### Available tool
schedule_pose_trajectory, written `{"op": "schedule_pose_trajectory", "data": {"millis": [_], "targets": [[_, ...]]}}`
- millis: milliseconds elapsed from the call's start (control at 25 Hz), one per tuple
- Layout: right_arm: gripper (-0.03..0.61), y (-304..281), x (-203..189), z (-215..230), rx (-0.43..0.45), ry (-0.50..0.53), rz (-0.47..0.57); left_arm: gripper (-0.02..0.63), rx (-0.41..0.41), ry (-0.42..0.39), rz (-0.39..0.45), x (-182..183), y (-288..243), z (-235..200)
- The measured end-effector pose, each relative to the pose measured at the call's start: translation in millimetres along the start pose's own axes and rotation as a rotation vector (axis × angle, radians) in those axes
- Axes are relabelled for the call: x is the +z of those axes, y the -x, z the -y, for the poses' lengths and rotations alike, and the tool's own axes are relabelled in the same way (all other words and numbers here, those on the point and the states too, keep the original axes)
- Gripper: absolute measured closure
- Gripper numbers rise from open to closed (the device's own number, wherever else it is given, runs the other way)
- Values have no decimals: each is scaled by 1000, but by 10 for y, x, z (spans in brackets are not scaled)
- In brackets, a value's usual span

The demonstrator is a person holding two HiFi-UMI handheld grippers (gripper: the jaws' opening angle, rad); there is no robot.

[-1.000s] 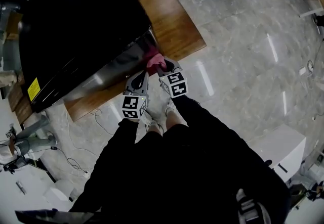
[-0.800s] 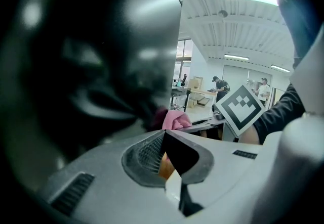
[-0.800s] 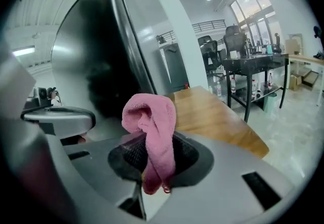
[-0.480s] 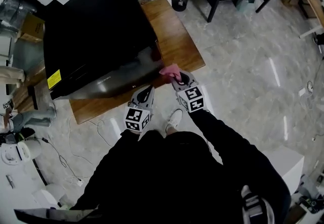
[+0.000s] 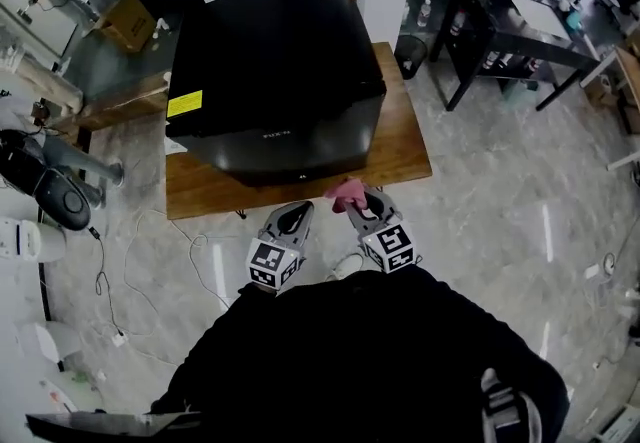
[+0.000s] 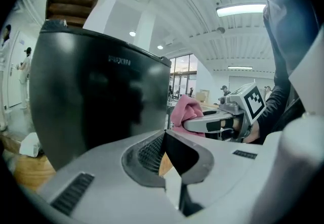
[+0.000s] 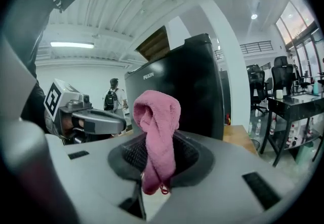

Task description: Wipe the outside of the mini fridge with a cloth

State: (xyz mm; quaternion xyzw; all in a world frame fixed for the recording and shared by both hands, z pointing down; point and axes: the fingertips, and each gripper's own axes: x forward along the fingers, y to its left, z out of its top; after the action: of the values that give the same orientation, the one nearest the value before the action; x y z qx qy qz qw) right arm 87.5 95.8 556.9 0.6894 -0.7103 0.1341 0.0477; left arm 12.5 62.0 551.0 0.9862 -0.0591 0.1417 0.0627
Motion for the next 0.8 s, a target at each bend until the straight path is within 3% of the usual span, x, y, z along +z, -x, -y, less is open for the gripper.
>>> {"op": "schedule_pose_trajectory", "data": {"millis": [200, 480, 800], "targets": [[480, 46, 168, -423, 58, 26, 29, 607, 47, 27, 49, 81, 398, 89], [479, 489, 72, -847, 74, 15, 25, 607, 76, 66, 70, -76, 862, 410], [479, 953, 158, -575, 35, -11, 32, 607, 50, 69, 93, 104, 781, 893]]}}
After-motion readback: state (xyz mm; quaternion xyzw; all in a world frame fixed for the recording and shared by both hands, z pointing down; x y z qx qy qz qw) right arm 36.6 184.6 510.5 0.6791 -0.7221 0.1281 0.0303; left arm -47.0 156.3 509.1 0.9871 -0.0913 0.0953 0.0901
